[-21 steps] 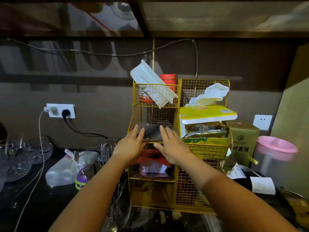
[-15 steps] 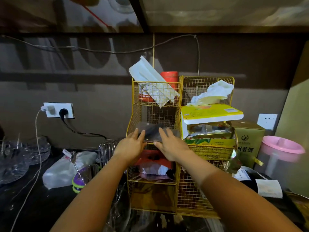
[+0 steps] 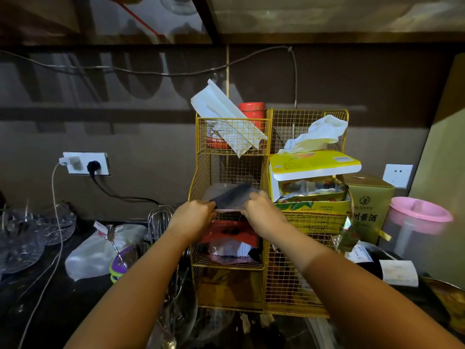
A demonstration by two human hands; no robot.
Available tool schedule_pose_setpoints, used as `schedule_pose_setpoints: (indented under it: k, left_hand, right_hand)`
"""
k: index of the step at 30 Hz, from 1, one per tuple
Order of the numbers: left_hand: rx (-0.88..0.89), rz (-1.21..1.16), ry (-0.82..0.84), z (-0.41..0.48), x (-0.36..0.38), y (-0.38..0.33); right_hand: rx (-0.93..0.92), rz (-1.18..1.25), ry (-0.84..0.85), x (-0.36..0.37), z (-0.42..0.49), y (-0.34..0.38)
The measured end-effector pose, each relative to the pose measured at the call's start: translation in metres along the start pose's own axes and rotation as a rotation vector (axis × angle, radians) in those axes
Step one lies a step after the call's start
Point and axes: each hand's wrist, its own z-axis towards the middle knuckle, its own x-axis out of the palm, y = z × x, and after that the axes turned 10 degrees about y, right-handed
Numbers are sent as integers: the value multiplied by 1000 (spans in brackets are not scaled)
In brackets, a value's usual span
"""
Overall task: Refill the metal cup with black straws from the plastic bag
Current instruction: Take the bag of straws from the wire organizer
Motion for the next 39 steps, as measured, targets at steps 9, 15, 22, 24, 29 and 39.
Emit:
schedule_pose_setpoints:
  k: [9,15,22,24,29,39]
  left_hand:
    - [-4,119,-40,-29,-27,-11]
    - [60,113,-137,-61,-63,-18]
    - [81,68,-296,-104,-108,-16]
    - [77,65,-324,-116,-121,-12]
    - [39,68,-376,-157,-145,0]
    - [-212,-96,-386,-259,-108,21]
  right_hand:
    - [-52,2,-163,-22,-41,7]
    - [-112,-55,-322,-47,-73,18]
    - [-126,2,-376,-75,-98,39]
    - [-149,41,-378,-83,-102,48]
    - [-263,234,-325,-92,-115,82]
    - [-391,774,107,-41,-162,176]
